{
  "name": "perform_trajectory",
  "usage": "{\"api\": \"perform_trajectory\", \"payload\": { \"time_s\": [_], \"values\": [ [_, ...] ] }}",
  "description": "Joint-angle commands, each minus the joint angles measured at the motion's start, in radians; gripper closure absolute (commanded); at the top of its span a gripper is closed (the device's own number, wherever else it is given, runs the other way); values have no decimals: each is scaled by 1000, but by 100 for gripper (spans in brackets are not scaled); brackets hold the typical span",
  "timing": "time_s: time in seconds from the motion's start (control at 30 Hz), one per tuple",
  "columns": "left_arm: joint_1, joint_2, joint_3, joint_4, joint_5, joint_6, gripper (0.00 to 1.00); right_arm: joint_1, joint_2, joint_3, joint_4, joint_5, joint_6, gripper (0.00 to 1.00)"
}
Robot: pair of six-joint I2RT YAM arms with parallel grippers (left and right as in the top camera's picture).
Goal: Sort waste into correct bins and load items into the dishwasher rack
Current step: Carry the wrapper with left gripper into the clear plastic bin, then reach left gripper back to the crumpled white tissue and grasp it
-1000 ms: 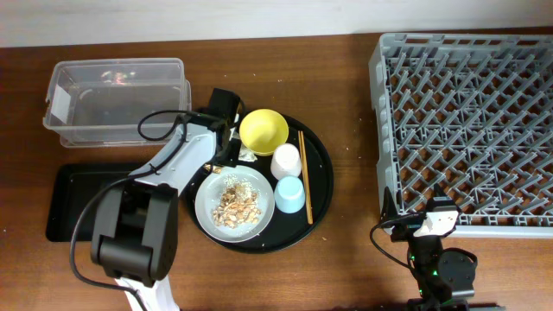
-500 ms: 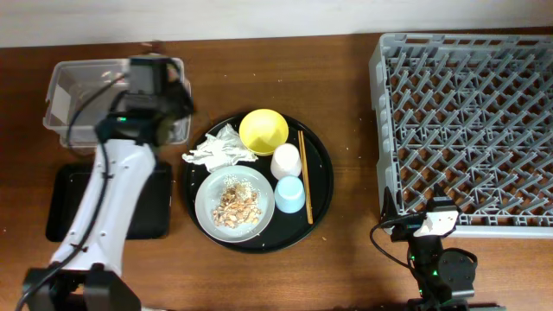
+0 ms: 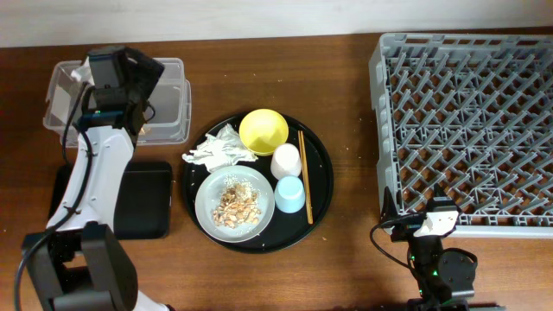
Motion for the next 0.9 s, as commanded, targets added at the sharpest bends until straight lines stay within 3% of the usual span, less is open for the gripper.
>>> {"api": "perform_trajectory", "payload": {
  "time_s": [0.0, 0.03, 0.1, 0.17, 0.2, 0.27, 0.33, 0.6, 0.8, 0.87],
  "values": [
    [5, -76, 8, 19, 425, 159, 3, -6, -6, -7, -5, 9, 4, 2],
    [-5, -115, 8, -3, 655, 256, 6, -6, -6, -7, -5, 9, 4, 2],
    [-55, -124, 8, -148, 666, 413, 31, -6, -6, -7, -5, 9, 4, 2],
    [-149, -123, 8, -364, 403, 495, 39, -6, -6, -7, -5, 9, 4, 2],
    [-219, -123, 8, -439, 183, 496, 43, -6, -6, -7, -5, 9, 4, 2],
    [-313, -117, 8, -492, -50, 495, 44, -6, -6, -7, -5, 9, 4, 2],
    [-365, -79, 8, -497, -179, 487, 45, -6, -6, -7, -5, 9, 4, 2],
    [-369, 224, 8, -410, -209, 417, 58, -6, -6, -7, -5, 9, 4, 2],
    [-369, 306, 8, -383, -231, 401, 60, -6, -6, -7, -5, 9, 4, 2],
    [-369, 305, 20, -373, -230, 401, 78, -6, -6, -7, -5, 9, 4, 2]
  ]
}}
